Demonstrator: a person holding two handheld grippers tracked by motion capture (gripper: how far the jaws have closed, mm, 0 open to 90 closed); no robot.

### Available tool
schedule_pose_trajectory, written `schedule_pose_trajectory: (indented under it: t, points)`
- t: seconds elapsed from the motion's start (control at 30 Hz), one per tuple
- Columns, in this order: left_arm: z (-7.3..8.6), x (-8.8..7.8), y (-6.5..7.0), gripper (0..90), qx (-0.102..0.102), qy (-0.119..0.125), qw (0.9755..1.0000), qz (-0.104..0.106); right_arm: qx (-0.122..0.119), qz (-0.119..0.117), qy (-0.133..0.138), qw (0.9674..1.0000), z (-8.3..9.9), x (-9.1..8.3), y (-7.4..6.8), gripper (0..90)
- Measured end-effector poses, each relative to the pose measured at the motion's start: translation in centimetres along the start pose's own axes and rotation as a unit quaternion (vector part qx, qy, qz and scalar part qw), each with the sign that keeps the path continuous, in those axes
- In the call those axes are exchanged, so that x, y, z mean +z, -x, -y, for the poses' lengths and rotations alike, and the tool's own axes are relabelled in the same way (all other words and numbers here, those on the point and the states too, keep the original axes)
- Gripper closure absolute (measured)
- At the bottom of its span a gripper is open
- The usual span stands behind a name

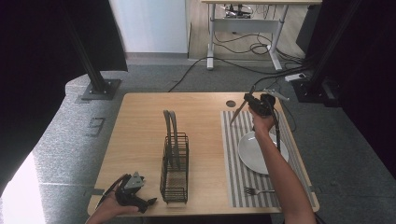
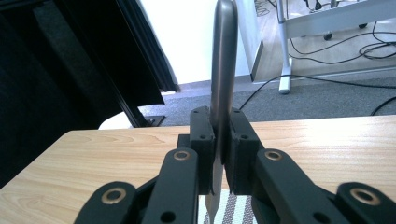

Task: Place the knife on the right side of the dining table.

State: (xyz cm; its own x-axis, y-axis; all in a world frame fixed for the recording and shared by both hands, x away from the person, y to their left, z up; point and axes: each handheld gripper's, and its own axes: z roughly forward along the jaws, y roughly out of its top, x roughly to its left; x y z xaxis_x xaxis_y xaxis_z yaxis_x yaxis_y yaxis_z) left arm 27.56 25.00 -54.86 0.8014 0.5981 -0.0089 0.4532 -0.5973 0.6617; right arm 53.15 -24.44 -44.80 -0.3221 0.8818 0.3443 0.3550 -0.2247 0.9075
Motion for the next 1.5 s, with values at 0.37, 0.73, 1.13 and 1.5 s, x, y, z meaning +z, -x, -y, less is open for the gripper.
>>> schedule_pose_trajectory:
  t: [0.37, 0.73, 1.13, 1.5]
  points:
    - [0.0, 0.0, 0.0, 0.0, 0.0, 0.0, 1.0, 0.0, 0.002, 0.008, 0.006, 0.9999, 0.1, 0.2, 0.3, 82.7]
    - [0.0, 0.0, 0.0, 0.0, 0.0, 0.0, 1.0, 0.0, 0.006, 0.014, 0.001, 0.9999, 0.0, -0.2, 0.9, 82.5]
    - [0.0, 0.0, 0.0, 0.0, 0.0, 0.0, 1.0, 0.0, 0.037, 0.007, -0.003, 0.9993, 0.5, -1.5, 2.3, 82.6]
    - [0.0, 0.0, 0.0, 0.0, 0.0, 0.0, 1.0, 0.0, 0.017, 0.029, -0.008, 0.9994, 0.4, -1.5, 2.4, 80.6]
